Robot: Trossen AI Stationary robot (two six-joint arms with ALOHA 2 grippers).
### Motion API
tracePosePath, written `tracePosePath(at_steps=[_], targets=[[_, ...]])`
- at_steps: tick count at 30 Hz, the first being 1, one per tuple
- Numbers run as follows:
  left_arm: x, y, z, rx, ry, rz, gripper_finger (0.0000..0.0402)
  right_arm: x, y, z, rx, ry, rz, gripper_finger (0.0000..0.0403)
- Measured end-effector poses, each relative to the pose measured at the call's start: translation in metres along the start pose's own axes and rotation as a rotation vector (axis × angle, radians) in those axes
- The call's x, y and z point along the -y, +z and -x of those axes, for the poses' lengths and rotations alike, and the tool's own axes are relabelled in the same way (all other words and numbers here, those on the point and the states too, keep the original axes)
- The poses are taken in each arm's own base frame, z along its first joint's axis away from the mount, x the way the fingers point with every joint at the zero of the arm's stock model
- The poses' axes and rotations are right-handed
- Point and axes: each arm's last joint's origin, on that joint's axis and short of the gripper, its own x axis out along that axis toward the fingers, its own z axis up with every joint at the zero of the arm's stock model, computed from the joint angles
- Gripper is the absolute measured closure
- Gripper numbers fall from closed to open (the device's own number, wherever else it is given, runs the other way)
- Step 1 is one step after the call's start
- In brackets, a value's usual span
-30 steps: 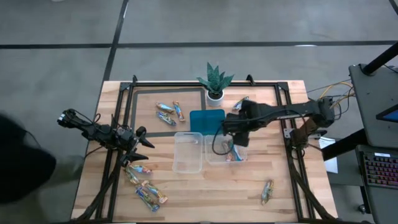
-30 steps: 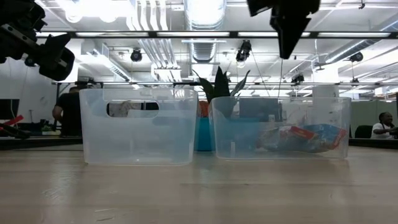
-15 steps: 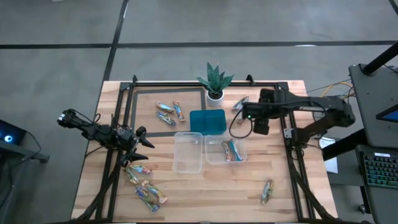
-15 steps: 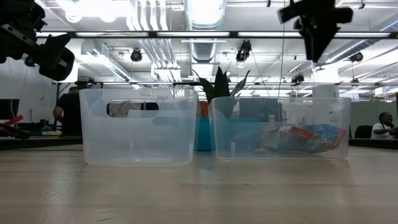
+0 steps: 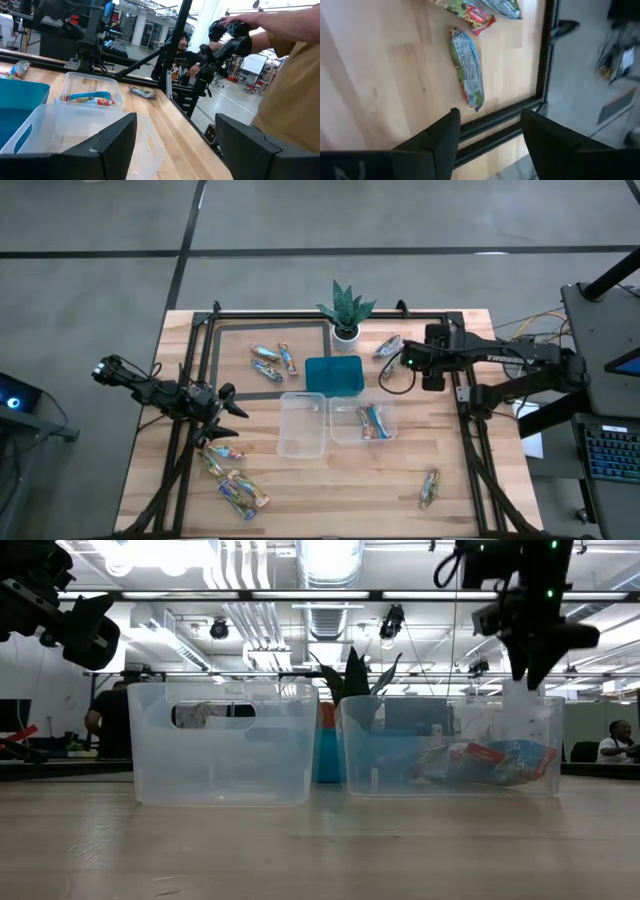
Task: Pick and place Granola Bars by type
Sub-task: Put the red granola bar into the right transparent bin
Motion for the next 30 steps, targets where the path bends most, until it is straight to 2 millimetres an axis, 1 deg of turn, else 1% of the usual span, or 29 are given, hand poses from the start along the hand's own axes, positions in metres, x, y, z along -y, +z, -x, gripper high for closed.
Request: tracePosePath(at_steps=[3,7,9,12,20,30], targets=[[0.000,0.000,0.000,0.000,0.000,0.000,0.0152,-0.002,0.000,-0.015,0.029,-0.011,0.050,0.0204],[0.000,0.000,0.000,0.000,0.000,0.000,0.0152,-0.002,0.001,-0.035,0.067,-0.028,0.022,0.0204],[0.000,0.000,0.000,0.000,0.000,0.000,0.0152,0.000,-0.001,-0.044,0.060,-0.024,0.007,0.0204],[0.000,0.000,0.000,0.000,0.000,0.000,0.0152,0.002,-0.004,-0.057,0.026,0.032,0.002,0.0204],[0.000,0.000,0.000,0.000,0.000,0.000,0.0152,0.014,-0.011,-0.084,-0.004,0.102,-0.018,0.0204],[0.000,0.000,0.000,-0.001,0.000,0.000,0.0152,0.016,-0.010,-0.118,-0.053,0.155,0.012,0.0204]])
